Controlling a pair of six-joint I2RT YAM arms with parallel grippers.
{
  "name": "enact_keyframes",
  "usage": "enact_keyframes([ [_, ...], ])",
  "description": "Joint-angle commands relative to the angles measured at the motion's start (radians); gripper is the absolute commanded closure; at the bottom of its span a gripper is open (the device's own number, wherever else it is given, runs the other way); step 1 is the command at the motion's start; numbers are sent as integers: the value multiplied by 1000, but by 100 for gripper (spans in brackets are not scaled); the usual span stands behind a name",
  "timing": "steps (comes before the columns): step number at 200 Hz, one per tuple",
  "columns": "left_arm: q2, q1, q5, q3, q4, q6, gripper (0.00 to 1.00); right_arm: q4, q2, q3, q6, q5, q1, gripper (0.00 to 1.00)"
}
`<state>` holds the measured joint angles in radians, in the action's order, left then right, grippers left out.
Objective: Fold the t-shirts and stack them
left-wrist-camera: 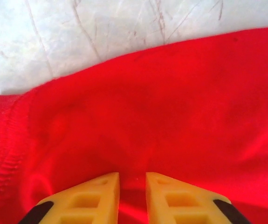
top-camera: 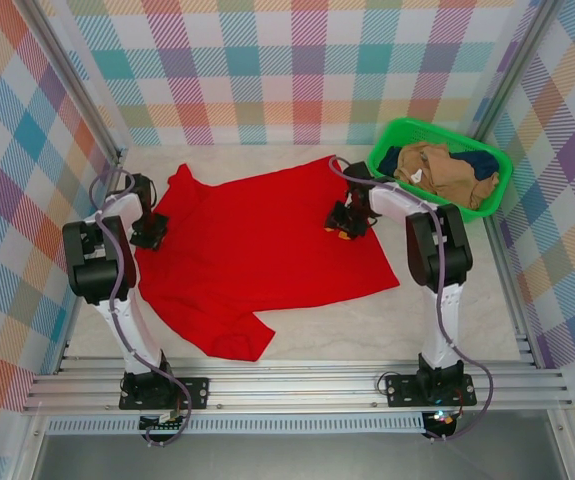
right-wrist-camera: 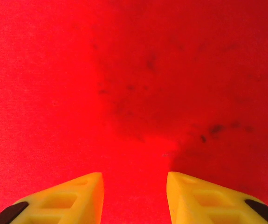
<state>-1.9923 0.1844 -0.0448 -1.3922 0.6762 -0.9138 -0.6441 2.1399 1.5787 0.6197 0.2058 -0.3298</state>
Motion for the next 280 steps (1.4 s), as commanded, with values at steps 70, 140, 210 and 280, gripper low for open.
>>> enact_keyframes([
  [70,-310,-31,31,-656,129,179,54,31,68,136,-78,55,-26,58],
  [140,-380,-36,7,-669,102,496,51,-44,195,332,-81,73,-19,55],
  [210,-383,-40,-11,-566,64,633,49,-87,281,441,-60,51,-16,53],
  [280,-356,-41,-86,-469,87,507,100,-226,417,604,-29,26,-17,53],
])
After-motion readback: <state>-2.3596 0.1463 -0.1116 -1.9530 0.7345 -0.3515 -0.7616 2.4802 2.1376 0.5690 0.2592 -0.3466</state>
